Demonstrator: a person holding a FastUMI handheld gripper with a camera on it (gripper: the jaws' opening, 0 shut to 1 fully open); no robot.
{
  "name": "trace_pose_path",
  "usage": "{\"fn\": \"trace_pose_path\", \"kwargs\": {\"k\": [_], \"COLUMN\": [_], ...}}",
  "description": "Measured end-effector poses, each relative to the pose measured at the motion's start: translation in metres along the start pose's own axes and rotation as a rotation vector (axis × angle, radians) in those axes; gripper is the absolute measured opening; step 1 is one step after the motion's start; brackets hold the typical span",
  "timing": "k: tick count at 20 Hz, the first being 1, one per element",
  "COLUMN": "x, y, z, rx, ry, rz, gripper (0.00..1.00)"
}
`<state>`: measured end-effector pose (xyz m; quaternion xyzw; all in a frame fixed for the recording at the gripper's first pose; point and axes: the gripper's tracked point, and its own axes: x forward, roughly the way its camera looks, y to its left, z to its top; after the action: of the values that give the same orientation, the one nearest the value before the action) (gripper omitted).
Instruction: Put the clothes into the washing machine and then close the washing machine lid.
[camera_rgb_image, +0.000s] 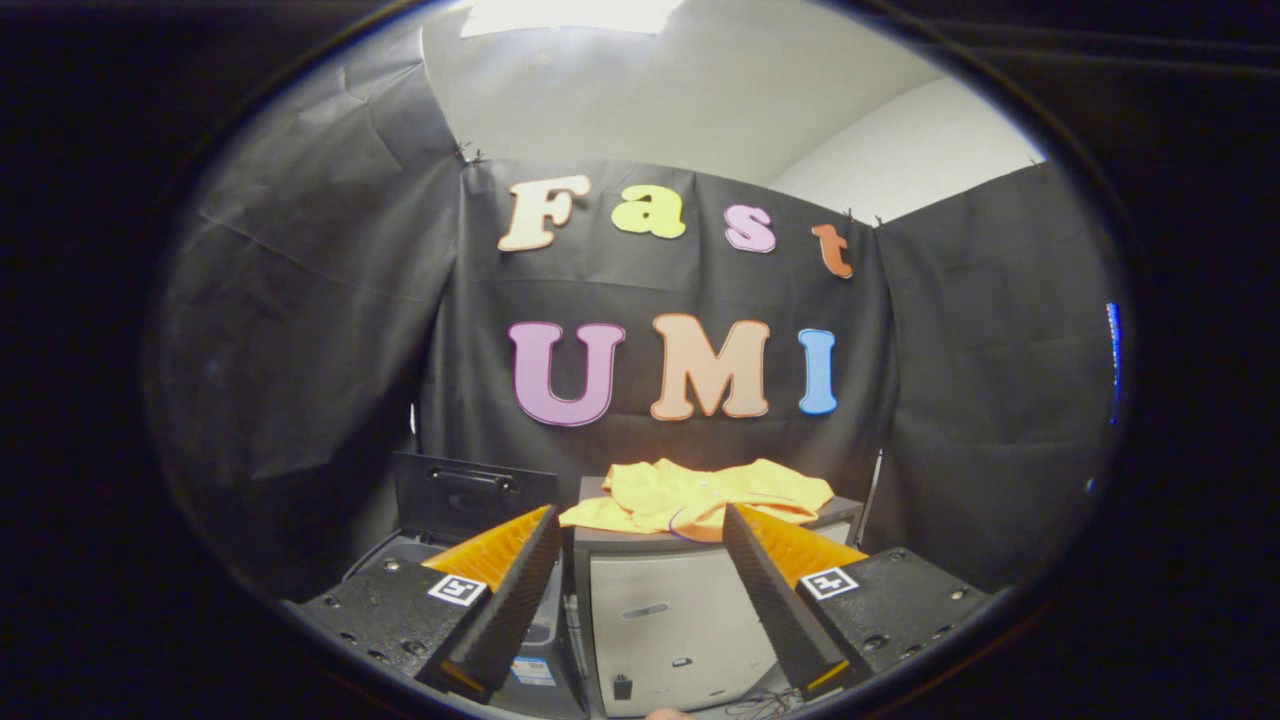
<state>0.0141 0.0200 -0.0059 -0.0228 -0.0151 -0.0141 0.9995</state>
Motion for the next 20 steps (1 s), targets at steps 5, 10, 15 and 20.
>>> {"fn": "trace_pose_path", "kwargs": {"k": [5, 10, 15, 20], "x": [0.024, 0.078, 0.148, 0.217], "y": [-0.008, -0.028, -0.068, -0.079], "z": [-0.005, -0.031, -0.068, -0.074], "rx": [0.026, -0.022, -0.057, -0.056], "ry": [0.009, 0.097, 0.235, 0.298], "rz": [-0.01, -0.005, -0.054, -0.028], "gripper": [0.98, 0.98, 0.98, 0.98]}}
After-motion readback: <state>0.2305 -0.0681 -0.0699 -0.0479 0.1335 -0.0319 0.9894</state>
